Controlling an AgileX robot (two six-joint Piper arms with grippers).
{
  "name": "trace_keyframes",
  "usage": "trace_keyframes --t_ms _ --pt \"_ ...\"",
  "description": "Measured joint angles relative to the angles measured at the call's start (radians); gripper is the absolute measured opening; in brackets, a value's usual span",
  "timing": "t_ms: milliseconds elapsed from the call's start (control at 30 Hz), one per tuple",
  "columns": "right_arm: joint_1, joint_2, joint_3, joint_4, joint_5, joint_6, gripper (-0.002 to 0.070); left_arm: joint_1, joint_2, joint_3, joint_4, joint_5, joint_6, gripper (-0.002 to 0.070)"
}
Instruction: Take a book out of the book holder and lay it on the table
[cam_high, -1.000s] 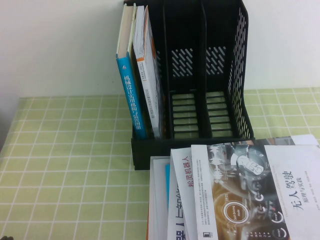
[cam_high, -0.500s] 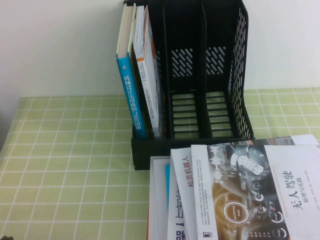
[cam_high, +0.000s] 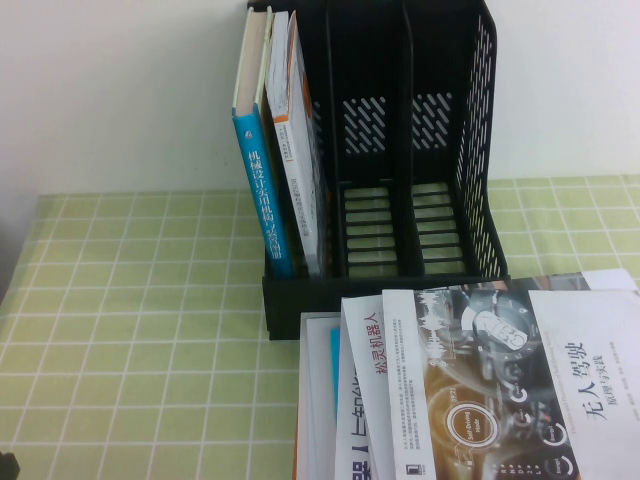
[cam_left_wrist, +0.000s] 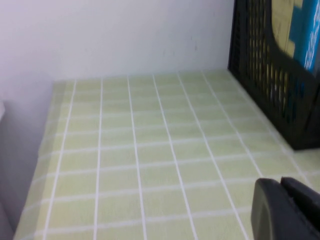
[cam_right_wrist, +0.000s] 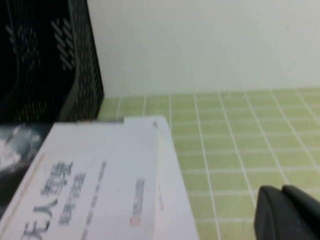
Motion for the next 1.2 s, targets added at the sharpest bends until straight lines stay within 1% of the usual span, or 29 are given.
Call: trace_keyframes --t_ms 167,333,533,600,700,767,800,867,967,1033,1133,1200 --pt "0.000 0.000 0.000 0.000 -0.171 0.024 -0.0002 0.000 0.000 0.000 -0.007 -0.129 0.001 -0.0003" --pt "0.000 0.000 0.000 0.002 -0.343 0.068 -0.0002 0.000 0.000 0.001 -0.010 -0.384 -0.034 -0.0003" --pt "0.000 0.000 0.000 0.040 -0.769 0.121 -0.0002 0.000 0.000 0.001 -0.012 -0.717 -0.078 -0.0003" --pt "0.000 0.000 0.000 0.050 -0.853 0.155 -0.0002 0.000 0.000 0.001 -0.013 -0.835 -0.078 -0.0003" --pt "0.000 0.000 -0.038 0.054 -0.872 0.212 -0.0002 0.000 -0.002 0.001 -0.027 -1.006 -0.085 -0.0003" --pt "0.000 0.000 -0.091 0.043 -0.852 0.236 -0.0002 0.000 -0.003 0.001 -0.055 -1.069 -0.119 -0.0003" --pt "0.000 0.000 -0.127 0.035 -0.834 0.243 -0.0002 0.000 -0.002 -0.008 -0.073 -1.067 -0.138 -0.0003" --pt "0.000 0.000 -0.203 0.022 -0.776 0.250 -0.0002 0.000 -0.004 -0.058 -0.095 -0.987 -0.159 -0.0003" --pt "0.000 0.000 -0.353 0.013 -0.619 0.279 -0.0002 0.000 -0.004 -0.191 -0.104 -0.725 -0.146 -0.0003" --pt "0.000 0.016 -0.457 0.009 -0.477 0.295 -0.0002 0.000 0.011 -0.299 -0.104 -0.514 -0.113 -0.0003" --pt "0.000 0.091 -0.586 0.002 -0.301 0.299 -0.0002 0.000 0.091 -0.424 -0.104 -0.332 -0.103 -0.0003" --pt "0.000 0.155 -0.647 0.001 -0.210 0.293 -0.0002 0.000 0.165 -0.497 -0.104 -0.251 -0.116 -0.0003"
